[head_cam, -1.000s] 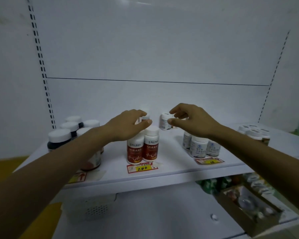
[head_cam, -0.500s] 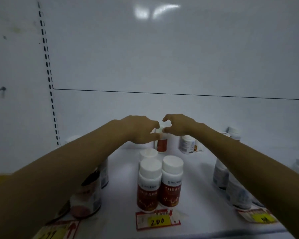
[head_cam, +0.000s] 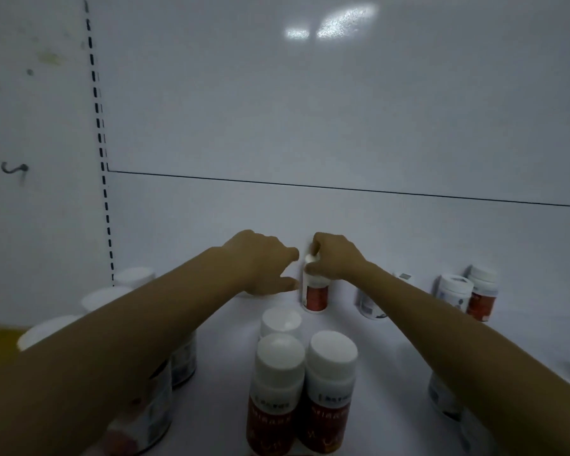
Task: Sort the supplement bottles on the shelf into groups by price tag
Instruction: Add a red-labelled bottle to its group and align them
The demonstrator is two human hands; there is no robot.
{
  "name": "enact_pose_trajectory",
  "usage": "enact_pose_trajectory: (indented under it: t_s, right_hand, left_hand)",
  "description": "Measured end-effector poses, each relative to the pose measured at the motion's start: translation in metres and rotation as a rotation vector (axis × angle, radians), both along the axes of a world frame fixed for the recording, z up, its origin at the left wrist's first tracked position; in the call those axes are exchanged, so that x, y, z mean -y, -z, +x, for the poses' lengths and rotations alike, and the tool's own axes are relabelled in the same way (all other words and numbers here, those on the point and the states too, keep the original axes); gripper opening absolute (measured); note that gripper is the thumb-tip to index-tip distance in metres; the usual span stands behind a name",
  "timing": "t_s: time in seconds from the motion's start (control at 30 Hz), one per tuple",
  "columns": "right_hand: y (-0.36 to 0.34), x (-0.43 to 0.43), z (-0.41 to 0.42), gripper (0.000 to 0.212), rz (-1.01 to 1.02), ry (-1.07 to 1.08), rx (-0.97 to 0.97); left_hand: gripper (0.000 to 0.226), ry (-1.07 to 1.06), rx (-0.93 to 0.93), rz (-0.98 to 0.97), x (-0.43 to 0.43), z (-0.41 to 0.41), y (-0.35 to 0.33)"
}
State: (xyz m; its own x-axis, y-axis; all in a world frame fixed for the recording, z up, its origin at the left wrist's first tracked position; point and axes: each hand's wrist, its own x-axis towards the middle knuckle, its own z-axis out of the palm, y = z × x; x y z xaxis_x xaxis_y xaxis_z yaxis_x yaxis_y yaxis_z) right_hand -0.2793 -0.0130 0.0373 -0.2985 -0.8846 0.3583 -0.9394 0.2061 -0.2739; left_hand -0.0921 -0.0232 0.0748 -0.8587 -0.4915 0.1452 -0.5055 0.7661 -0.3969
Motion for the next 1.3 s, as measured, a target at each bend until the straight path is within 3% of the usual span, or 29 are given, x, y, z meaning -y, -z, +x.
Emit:
enact_pose_trajectory:
  t_s: [0.1, 0.2, 0.3, 0.4, 0.5, 0.57, 0.63, 0.73, 0.83, 0.93, 1.03, 1.2, 1.3]
  right_hand:
    - [-0.022, -0.019, 0.001, 0.021, -0.121, -0.074, 0.252]
    - [-0.057, -0.053, 0.000, 0.018, -0.198, -0.249, 0.603]
    - [-0.085, -0.091, -0.003, 0.021, -0.229, -0.457, 0.800]
    - [-0.096, -0.115, -0.005, 0.023, -0.250, -0.576, 0.953]
    - [-0.097, -0.131, -0.005, 0.026, -0.260, -0.631, 1.065]
    - [-0.094, -0.140, -0.006, 0.028, -0.268, -0.645, 1.119]
    - [-0.090, -0.148, -0.008, 0.029, -0.273, -0.632, 1.129]
    - [-0.081, -0.162, -0.005, 0.029, -0.247, -0.572, 1.079]
    - [-0.065, -0.176, 0.002, 0.037, -0.266, -0.548, 1.013]
    - [-0.049, -0.186, 0.009, 0.041, -0.342, -0.559, 1.015]
    - [-0.043, -0.193, 0.012, 0.042, -0.360, -0.567, 1.040]
    - [-0.041, -0.200, 0.007, 0.043, -0.347, -0.631, 1.055]
    - [-0.042, -0.198, 0.007, 0.040, -0.394, -0.633, 1.087]
  left_hand:
    - [0.057, -0.076, -0.143, 0.000, -0.004, -0.001, -0.004]
    - [0.053, -0.082, -0.496, 0.531, -0.013, -0.002, -0.010]
    - [0.053, 0.006, -0.838, 1.015, -0.025, 0.001, -0.016]
    - [0.064, 0.048, -0.950, 1.198, -0.044, 0.000, -0.017]
    - [0.041, 0.092, -1.027, 1.316, -0.069, -0.008, -0.018]
    - [0.025, 0.091, -1.104, 1.238, -0.086, -0.012, -0.018]
    - [0.025, 0.075, -1.170, 1.014, -0.098, -0.015, -0.015]
    - [0.045, 0.038, -1.241, 0.598, -0.115, -0.018, -0.008]
    - [0.069, 0.033, -1.283, 0.436, -0.130, -0.019, 0.003]
    - [0.082, 0.041, -1.211, 0.290, -0.138, -0.020, 0.013]
    - [0.083, 0.021, -1.160, 0.328, -0.144, -0.020, 0.021]
    - [0.058, 0.066, -1.055, 0.522, -0.151, -0.010, 0.026]
    - [0.057, 0.038, -1.074, 0.436, -0.156, -0.011, 0.024]
